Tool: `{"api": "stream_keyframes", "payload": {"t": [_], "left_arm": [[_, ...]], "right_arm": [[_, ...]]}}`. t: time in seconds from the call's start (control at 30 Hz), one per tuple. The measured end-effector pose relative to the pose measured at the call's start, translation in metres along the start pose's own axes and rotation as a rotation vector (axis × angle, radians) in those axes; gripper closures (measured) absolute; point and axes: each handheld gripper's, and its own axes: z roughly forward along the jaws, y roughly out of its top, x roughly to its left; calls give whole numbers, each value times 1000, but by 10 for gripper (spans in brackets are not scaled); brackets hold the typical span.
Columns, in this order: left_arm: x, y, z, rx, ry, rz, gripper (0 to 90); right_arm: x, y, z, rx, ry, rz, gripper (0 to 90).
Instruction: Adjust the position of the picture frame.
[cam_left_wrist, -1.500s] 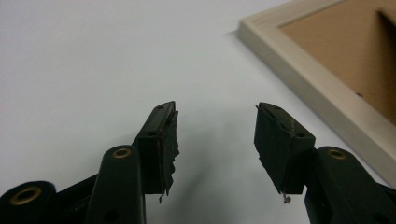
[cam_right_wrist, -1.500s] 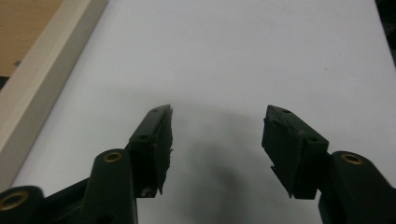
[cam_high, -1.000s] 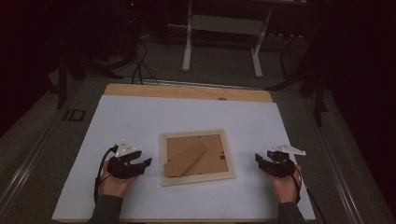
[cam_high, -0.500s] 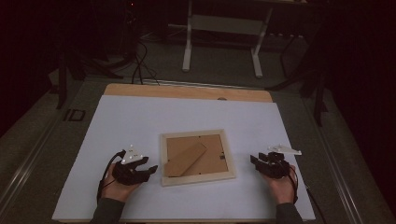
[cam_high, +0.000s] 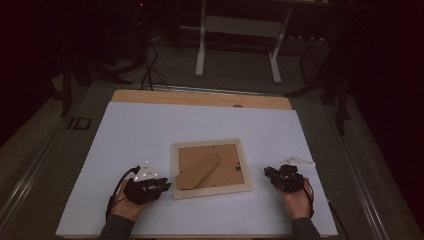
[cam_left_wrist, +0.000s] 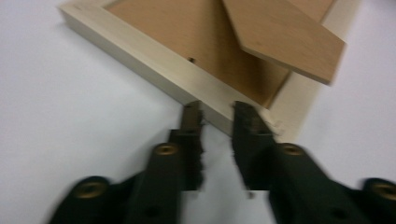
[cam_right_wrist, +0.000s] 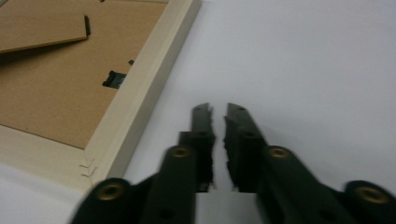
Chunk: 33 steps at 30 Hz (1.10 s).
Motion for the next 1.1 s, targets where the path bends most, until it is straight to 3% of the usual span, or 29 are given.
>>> {"api": "stream_keyframes", "payload": {"t": [0.07, 0.27, 0.8, 0.9, 1.0, 1.1], "left_arm": [[-4, 0, 1, 8, -20, 6, 899], [-11, -1, 2, 11, -58, 26, 900], [-31, -1, 7, 45, -118, 144, 900], [-37, -2, 11, 77, -112, 184, 900], [-40, -3, 16, 117, -74, 213, 900], [-41, -3, 17, 122, -72, 224, 900]], "right_arm": [[3, 0, 2, -1, -5, -2, 898], [8, -1, 9, 17, 9, -14, 899], [16, -1, 17, 30, 28, -29, 899], [16, -1, 17, 31, 29, -29, 899], [16, -2, 17, 29, 33, -33, 899], [16, -1, 16, 25, 38, -38, 899]]}}
